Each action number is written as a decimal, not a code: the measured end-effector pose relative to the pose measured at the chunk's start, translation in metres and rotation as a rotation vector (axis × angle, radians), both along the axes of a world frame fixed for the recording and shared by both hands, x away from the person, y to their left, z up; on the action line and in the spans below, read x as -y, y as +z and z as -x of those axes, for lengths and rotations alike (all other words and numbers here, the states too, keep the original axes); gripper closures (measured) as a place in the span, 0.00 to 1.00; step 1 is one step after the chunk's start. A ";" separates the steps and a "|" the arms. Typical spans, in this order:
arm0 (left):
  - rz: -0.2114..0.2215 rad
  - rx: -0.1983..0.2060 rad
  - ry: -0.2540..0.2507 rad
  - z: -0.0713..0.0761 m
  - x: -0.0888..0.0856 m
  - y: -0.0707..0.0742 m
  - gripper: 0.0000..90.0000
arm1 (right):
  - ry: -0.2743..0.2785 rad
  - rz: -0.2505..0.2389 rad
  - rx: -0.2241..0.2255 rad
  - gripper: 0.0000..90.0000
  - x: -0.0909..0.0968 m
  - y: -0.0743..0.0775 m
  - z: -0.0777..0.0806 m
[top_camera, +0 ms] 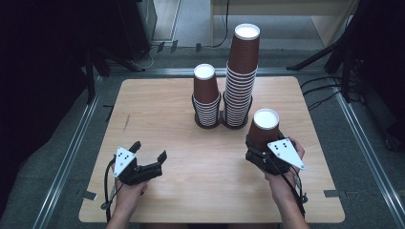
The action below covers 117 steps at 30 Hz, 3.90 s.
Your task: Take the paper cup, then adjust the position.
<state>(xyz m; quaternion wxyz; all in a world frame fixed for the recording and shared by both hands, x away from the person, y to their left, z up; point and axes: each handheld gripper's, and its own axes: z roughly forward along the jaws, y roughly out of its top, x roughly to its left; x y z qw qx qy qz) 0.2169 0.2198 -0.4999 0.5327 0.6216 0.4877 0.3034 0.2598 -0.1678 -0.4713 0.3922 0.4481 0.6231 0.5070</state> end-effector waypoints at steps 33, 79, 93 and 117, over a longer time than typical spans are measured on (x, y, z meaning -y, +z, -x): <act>0.009 0.023 -0.224 0.011 0.045 0.019 0.00 | 0.150 0.248 -0.007 0.12 -0.065 -0.034 0.016; 0.013 -0.015 -0.386 0.020 0.072 0.018 0.00 | 0.347 0.700 0.258 0.12 -0.116 -0.057 0.051; 0.019 -0.037 -0.443 0.019 0.073 0.017 0.09 | 0.395 0.736 0.300 0.12 -0.117 -0.058 0.056; 0.014 -0.040 -0.480 0.020 0.072 0.017 0.21 | 0.413 0.771 0.337 0.12 -0.119 -0.062 0.058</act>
